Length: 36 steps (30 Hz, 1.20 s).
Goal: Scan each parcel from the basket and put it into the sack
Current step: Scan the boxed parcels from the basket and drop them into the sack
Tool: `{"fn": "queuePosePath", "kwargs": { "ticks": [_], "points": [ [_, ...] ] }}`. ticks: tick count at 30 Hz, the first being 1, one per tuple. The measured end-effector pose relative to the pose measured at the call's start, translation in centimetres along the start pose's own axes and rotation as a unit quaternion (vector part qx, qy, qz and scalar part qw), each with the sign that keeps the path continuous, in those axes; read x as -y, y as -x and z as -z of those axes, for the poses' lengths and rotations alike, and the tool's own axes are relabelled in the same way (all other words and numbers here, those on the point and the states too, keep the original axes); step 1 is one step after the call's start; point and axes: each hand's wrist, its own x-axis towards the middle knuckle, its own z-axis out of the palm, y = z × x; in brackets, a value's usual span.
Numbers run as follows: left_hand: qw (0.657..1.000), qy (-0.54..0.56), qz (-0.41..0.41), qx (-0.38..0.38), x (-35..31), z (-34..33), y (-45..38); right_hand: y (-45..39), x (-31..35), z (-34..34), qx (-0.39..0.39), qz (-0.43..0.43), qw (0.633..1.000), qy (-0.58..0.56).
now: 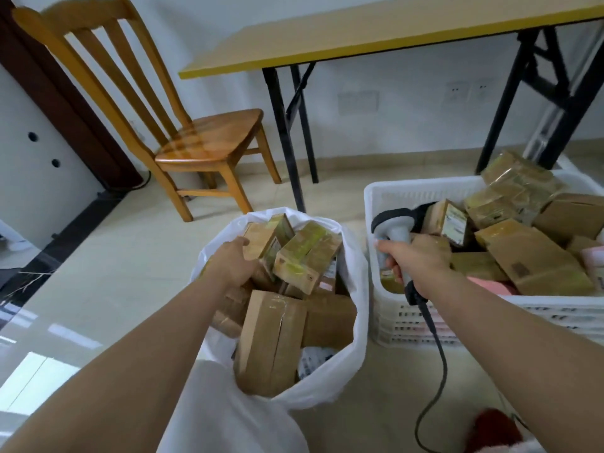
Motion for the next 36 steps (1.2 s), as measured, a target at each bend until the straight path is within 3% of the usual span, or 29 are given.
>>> {"fn": "queuePosePath", "kwargs": {
  "ticks": [5,8,14,17,21,24,29,32,36],
  "points": [
    [0.998,-0.006,0.060,-0.015,3.6,1.1,-8.3,-7.4,2.5,-5.0,-0.020,0.032,0.995,0.096],
    [0.997,-0.016,0.071,-0.019,5.6,1.2,-14.1,-13.1,4.8,-8.7,-0.011,0.067,0.977,0.200],
    [0.996,-0.005,0.087,-0.018,9.3,-0.9,-24.8,-23.2,7.9,-16.3,0.008,0.117,0.948,0.297],
    [0.993,0.038,0.111,-0.030,11.2,-2.8,-28.3,-25.8,7.5,-19.4,0.051,0.102,0.933,0.341],
    [0.974,0.090,0.202,-0.055,13.9,-5.3,-31.3,-28.1,5.2,-21.5,0.143,0.062,0.934,0.321],
    [0.968,0.100,0.231,-0.005,14.7,-6.7,-31.9,-28.6,4.7,-21.7,0.173,0.045,0.935,0.306],
    [0.977,0.111,0.179,0.041,14.6,-7.3,-30.7,-27.8,4.3,-21.6,0.123,0.061,0.925,0.355],
    [0.977,0.126,0.160,0.054,14.2,-6.4,-29.0,-26.8,4.6,-21.2,0.088,0.058,0.933,0.344],
    [0.973,0.101,0.169,0.124,14.0,-6.4,-27.4,-26.0,5.1,-20.2,0.028,0.062,0.951,0.302]
  ]
}}
